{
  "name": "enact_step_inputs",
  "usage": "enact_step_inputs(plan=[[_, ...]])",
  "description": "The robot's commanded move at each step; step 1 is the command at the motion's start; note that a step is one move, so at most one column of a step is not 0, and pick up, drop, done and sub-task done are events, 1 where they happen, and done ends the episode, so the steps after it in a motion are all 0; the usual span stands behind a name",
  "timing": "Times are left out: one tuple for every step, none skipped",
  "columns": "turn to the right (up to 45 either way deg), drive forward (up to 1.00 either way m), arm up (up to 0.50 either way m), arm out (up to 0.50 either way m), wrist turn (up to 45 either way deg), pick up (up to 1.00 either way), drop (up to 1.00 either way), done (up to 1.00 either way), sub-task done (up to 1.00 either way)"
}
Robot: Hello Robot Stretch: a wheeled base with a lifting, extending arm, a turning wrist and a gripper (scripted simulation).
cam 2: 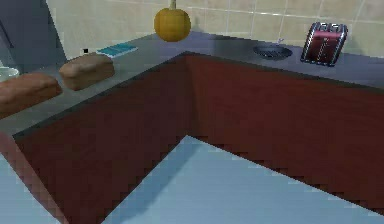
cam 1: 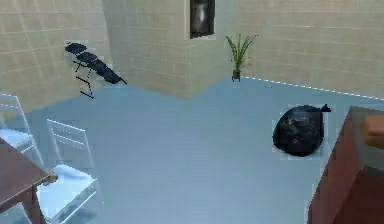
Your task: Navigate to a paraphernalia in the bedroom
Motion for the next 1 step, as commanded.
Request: enact_step_inputs(plan=[[-24.0, 0.0, 0.0, 0.0, 0.0, 0.0, 0.0, 0.0, 0.0]])
